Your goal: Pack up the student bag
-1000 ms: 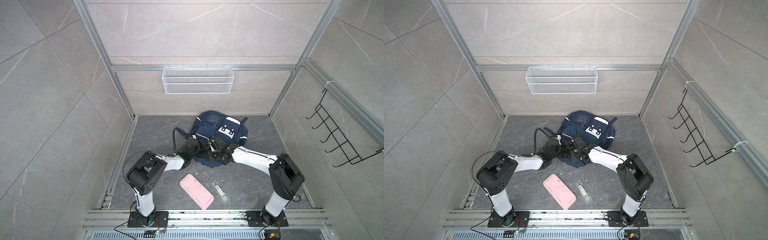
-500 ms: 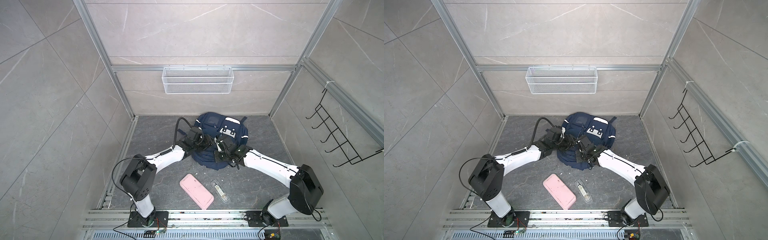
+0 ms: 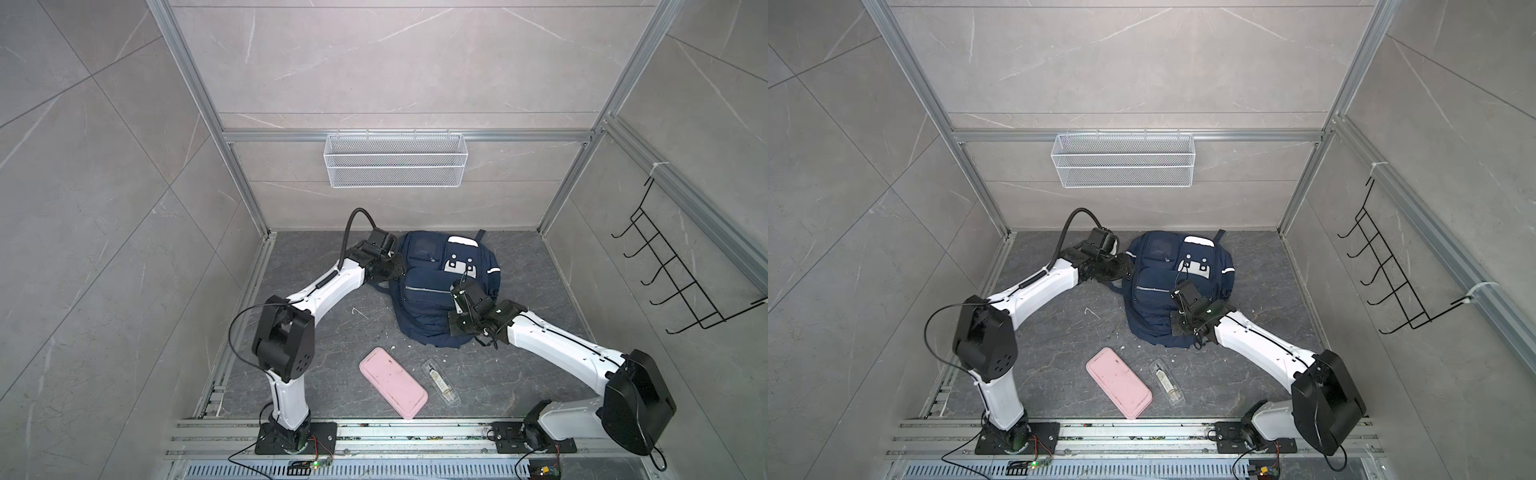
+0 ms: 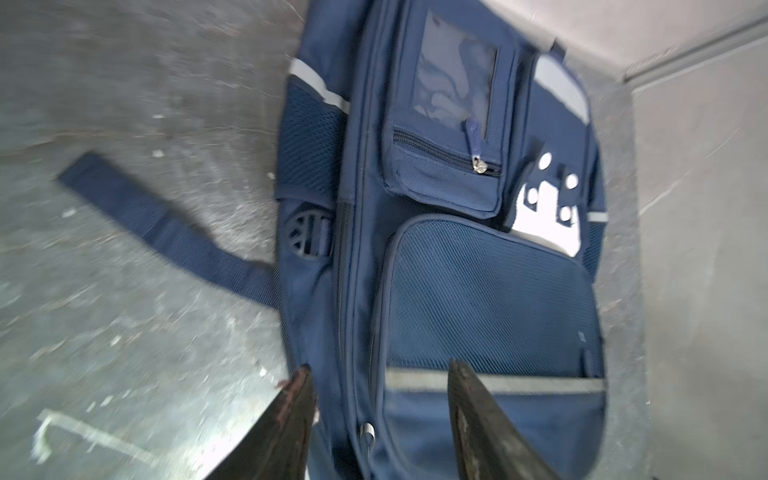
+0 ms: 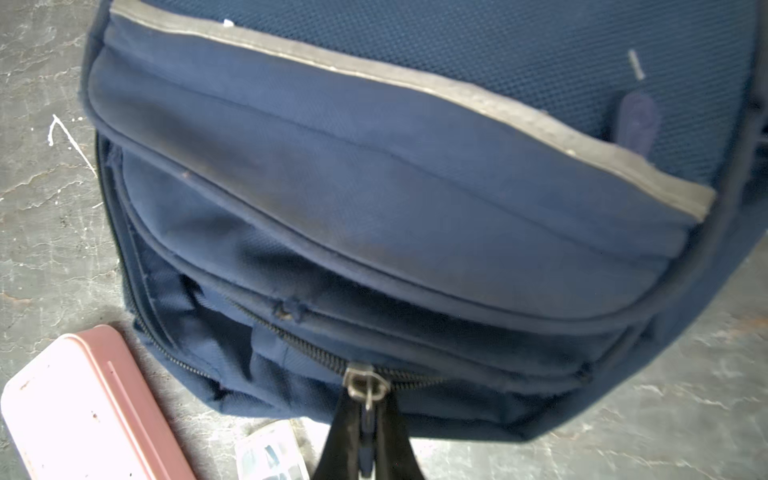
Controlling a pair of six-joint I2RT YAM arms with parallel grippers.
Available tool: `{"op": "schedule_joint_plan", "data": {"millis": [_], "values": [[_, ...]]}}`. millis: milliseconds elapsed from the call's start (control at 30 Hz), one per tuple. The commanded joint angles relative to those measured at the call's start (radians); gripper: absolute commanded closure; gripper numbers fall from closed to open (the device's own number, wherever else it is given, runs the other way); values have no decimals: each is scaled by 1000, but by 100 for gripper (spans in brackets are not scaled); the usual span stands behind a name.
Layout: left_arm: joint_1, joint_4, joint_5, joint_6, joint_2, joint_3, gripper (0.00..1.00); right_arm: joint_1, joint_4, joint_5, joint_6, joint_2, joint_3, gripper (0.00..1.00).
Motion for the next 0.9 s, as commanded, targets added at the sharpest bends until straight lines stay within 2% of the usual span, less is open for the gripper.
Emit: {"op": "schedule_joint_plan", "data": {"millis": [0,100,200,367,533,867], "values": [[-4,-99,57,96,101,101,47,-13,-45,36,18,-40,-13,100],[-3,-131,74,111,172,177,49,-22,-54,34,15,-47,-16,100],[3,-101,145,104,201,192,51,-29,-55,32,14,-51,-19,100],[5,-18,232,88,205,161,65,-32,-45,23,13,-29,-19,100],[5,-19,230,90,196,145,79,-33,-39,27,11,-8,-16,100],[-11,-71,79,142,91,92,72,-33,-24,15,17,6,-20,100]]}}
